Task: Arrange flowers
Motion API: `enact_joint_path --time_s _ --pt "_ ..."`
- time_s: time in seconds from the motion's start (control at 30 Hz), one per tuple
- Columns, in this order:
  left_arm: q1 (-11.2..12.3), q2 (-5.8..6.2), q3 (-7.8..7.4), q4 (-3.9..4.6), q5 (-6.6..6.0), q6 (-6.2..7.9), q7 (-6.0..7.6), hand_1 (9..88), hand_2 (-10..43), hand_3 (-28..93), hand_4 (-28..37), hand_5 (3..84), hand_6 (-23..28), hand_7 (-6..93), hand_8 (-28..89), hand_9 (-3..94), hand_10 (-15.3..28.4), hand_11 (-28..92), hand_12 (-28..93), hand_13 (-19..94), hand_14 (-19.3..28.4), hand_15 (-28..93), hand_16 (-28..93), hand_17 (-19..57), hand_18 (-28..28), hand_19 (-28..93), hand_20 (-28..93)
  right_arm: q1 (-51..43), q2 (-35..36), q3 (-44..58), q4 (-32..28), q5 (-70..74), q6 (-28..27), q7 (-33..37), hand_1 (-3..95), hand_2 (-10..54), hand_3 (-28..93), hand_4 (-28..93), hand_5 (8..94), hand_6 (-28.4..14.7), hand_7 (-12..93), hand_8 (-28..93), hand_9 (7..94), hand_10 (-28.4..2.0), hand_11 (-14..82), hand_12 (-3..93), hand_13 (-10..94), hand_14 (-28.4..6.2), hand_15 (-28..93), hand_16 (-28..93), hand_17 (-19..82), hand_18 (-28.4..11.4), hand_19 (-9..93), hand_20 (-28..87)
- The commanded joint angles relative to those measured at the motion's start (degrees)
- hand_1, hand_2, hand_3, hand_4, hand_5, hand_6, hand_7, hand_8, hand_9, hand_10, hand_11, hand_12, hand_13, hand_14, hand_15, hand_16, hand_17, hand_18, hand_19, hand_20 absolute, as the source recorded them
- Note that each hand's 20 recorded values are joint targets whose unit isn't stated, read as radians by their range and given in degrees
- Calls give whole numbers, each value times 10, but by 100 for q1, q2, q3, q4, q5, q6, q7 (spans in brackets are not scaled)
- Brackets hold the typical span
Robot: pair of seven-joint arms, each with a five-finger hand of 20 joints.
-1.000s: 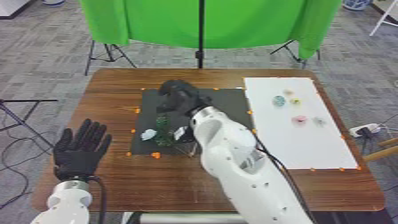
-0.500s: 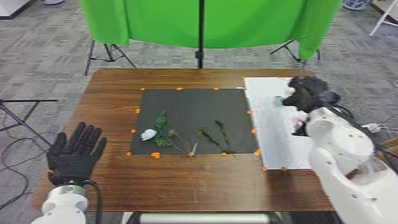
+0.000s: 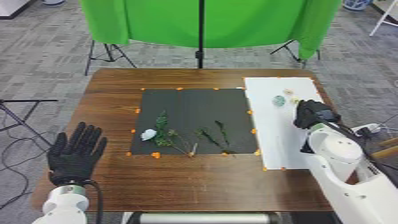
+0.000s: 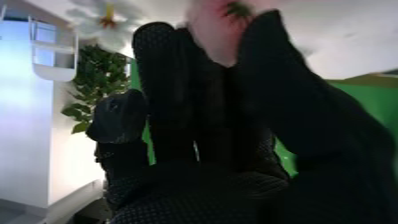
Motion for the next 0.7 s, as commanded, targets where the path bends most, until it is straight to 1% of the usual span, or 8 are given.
enact_joint_path --time_s 0.03,0.17,0.3,0.4,0.47,0.53,0.6,0.7 --pt "34 -73 53 9 14 24 -35 271 168 765 -283 478 109 130 -103 417 164 256 92 302 163 420 -97 -86 142 388 122 -77 -61 -70 125 -275 803 -186 671 -95 551 -283 731 1 321 -33 819 -109 113 376 672 -94 554 375 333 -233 920 518" --pt "69 -66 61 -6 -11 1 -7 271 170 763 -283 479 109 130 -103 418 164 256 92 302 162 420 -97 -86 142 388 122 -78 3 -45 -199 -126 899 -175 667 -95 623 -283 795 3 357 2 887 -102 130 430 723 -81 524 414 341 -227 920 520" --pt "99 -31 42 -13 -2 -9 -12 270 170 765 -283 479 109 130 -103 417 163 256 91 303 162 420 -97 -86 142 388 121 143 -40 -250 -620 -55 1179 -426 669 -95 635 -283 802 4 357 12 896 -100 131 439 733 -78 516 423 344 -228 919 521" --pt "112 -41 29 -14 -4 12 -8 269 170 766 -283 479 109 130 -103 417 164 256 92 303 162 420 -98 -86 142 388 121 636 -293 -702 -633 -45 1351 -813 658 -95 658 -283 804 3 354 17 899 -101 129 443 735 -77 512 432 346 -232 918 523" --pt "119 -60 49 -9 2 42 -24 269 170 766 -283 479 109 131 -103 417 164 256 91 303 162 420 -97 -86 142 389 122 1041 -604 -974 -418 -93 1192 -1393 655 -95 664 -283 804 3 354 22 896 -101 129 447 730 -79 515 438 345 -231 919 524" --pt "136 -67 65 -17 -20 51 -35 270 170 765 -283 479 109 131 -103 417 163 256 92 303 162 420 -97 -86 142 389 122 1570 -1054 -1380 -29 -13 1016 -1650 651 -95 667 -283 795 3 360 27 890 -100 131 449 724 -81 521 438 341 -229 919 525" --pt "81 -68 111 9 -1 35 -48 270 170 765 -283 479 109 131 -103 417 164 256 91 302 163 420 -98 -86 142 389 121 1980 -1371 -1742 356 -46 1056 -1904 648 -95 668 -283 790 2 365 22 886 -100 131 446 715 -79 527 432 337 -227 917 526" --pt "-29 -5 172 42 13 34 -62 270 170 766 -283 479 109 131 -103 417 163 256 91 302 163 420 -97 -86 142 389 122 2472 -1850 -2173 1000 -270 1137 -2345 648 -95 669 -283 786 2 368 19 882 -99 132 443 713 -79 530 428 336 -227 916 527"
